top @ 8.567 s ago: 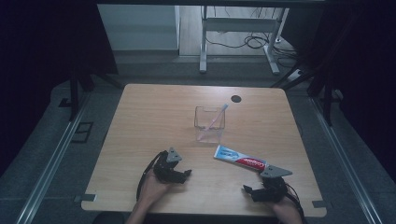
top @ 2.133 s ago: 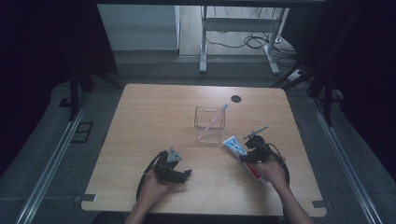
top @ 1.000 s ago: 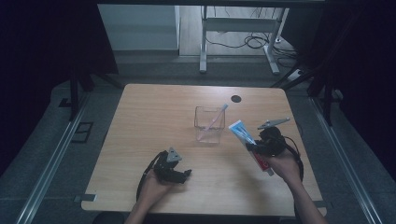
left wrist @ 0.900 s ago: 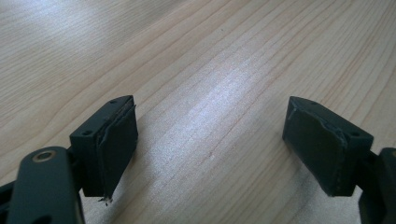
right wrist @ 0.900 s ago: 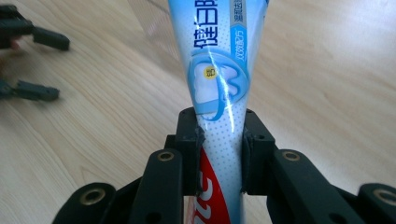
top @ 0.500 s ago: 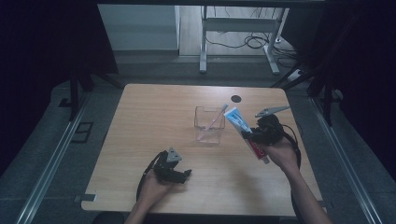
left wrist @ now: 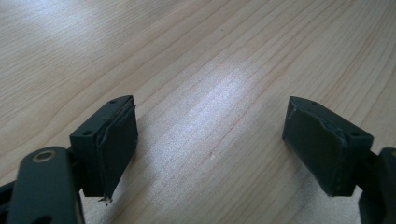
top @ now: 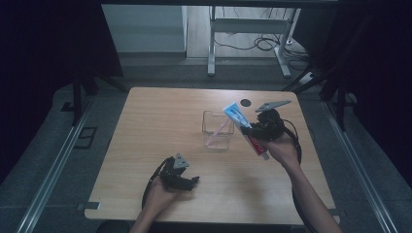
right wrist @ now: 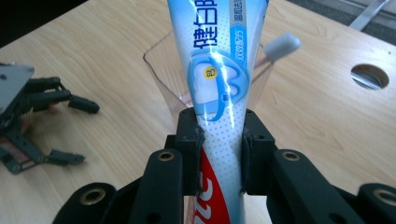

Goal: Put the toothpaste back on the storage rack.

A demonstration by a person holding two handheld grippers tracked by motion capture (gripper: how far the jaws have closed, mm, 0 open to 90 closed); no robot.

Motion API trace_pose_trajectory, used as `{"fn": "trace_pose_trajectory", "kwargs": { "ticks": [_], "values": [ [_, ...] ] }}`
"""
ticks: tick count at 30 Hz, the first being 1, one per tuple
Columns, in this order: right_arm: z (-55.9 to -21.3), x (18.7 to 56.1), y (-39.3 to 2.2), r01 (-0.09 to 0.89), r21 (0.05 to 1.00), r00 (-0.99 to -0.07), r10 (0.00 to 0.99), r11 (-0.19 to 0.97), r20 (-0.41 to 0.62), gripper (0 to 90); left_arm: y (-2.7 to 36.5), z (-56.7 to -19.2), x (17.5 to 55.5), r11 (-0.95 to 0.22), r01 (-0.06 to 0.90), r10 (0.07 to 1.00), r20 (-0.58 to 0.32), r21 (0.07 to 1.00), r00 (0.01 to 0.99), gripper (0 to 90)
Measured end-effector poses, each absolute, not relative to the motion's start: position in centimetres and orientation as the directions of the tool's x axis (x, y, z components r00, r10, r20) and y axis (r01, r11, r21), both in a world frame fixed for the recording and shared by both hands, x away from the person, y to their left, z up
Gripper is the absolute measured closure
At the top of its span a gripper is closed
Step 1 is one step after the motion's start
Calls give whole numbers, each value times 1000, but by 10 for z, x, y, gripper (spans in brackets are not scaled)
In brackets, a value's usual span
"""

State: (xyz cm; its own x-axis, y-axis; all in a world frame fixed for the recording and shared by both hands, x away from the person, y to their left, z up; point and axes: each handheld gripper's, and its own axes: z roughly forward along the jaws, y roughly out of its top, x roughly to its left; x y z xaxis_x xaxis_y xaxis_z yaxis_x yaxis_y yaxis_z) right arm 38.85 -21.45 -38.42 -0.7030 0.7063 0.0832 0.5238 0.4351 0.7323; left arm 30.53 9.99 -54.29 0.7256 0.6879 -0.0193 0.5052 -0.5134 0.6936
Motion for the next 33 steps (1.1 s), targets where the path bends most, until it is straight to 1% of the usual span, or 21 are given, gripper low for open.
{"fn": "trace_pose_trajectory", "kwargs": {
  "ticks": [5,19,33],
  "values": [
    [-384,398,-206,514,746,-711,697,424,93,728,100,-543,305,-514,505,688,-19,694,726,180],
    [-374,422,-180,466,778,-730,680,421,69,728,100,-543,305,-514,505,688,-19,694,726,181],
    [-373,445,-158,442,796,-735,675,413,58,728,100,-543,305,-513,504,687,-20,695,726,181]
  ]
}}
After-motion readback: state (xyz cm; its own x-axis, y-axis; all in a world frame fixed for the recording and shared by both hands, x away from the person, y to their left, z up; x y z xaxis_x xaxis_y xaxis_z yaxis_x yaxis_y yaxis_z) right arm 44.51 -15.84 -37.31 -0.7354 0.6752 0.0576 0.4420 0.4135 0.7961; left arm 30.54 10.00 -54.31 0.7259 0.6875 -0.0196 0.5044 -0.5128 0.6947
